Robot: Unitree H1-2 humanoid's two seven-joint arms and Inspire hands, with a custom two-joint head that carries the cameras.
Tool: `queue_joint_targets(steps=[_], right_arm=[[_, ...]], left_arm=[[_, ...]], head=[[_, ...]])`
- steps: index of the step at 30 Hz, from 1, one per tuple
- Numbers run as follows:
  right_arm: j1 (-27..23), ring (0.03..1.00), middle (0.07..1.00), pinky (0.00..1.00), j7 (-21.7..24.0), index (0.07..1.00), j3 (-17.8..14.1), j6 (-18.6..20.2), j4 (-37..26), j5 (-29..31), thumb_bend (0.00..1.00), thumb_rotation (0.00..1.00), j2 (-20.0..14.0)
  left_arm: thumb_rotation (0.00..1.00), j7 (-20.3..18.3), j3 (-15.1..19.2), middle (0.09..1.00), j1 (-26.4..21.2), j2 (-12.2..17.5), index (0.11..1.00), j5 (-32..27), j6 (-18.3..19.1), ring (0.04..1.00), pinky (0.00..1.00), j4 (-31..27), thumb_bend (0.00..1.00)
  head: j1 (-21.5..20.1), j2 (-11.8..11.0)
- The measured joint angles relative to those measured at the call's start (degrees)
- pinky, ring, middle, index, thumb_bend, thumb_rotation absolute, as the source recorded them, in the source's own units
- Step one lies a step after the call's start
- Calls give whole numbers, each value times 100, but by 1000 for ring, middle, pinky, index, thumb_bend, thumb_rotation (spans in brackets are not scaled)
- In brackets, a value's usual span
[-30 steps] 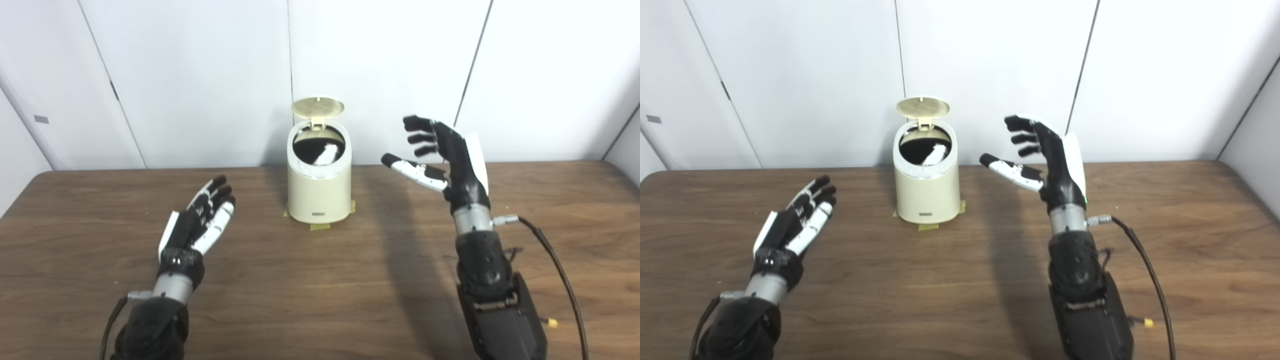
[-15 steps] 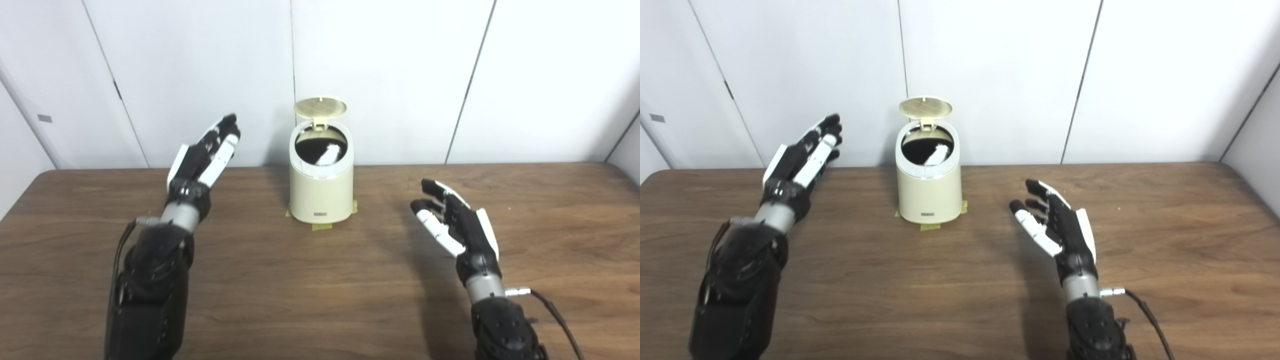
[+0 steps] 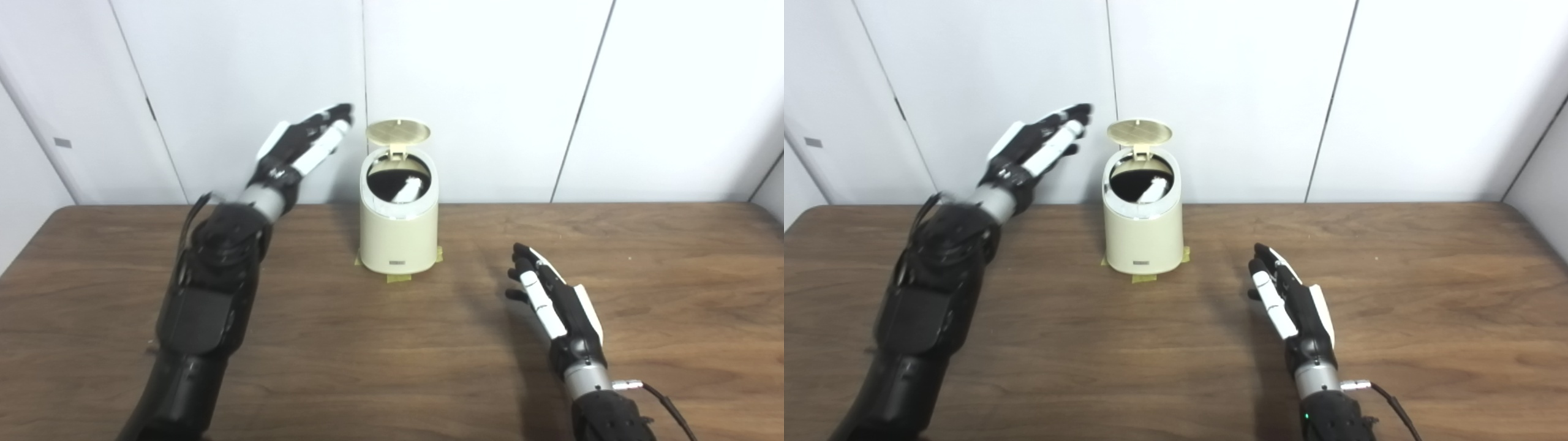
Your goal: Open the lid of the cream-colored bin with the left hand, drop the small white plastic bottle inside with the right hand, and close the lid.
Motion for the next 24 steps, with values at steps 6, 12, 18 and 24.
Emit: queue_joint_targets(steps=[6, 12, 18, 24], right_arm=[[-1, 845, 895, 698, -33, 880, 57, -2, 76, -21, 374, 882, 60], [-3, 854, 900, 695, -69, 882, 58, -11, 187, 9, 394, 897, 163], [-6, 847, 892, 690, -147, 875, 79, -11, 198, -47, 405, 926, 190], [-41, 835, 882, 676, -192, 863, 73, -16, 249, -100, 394, 940, 188]], left_arm=[[731, -7, -148, 879, -396, -48, 876, 95, -20, 907, 909, 416, 353], [861, -204, -400, 857, -577, 1, 848, 284, -77, 889, 892, 653, 348], [955, -483, -883, 856, -734, 285, 850, 791, -368, 908, 922, 730, 322], [769, -551, -1801, 835, -793, 725, 798, 2245, -790, 828, 753, 570, 413]], head=[[-17, -26], [-52, -35], [-79, -35], [-114, -35]])
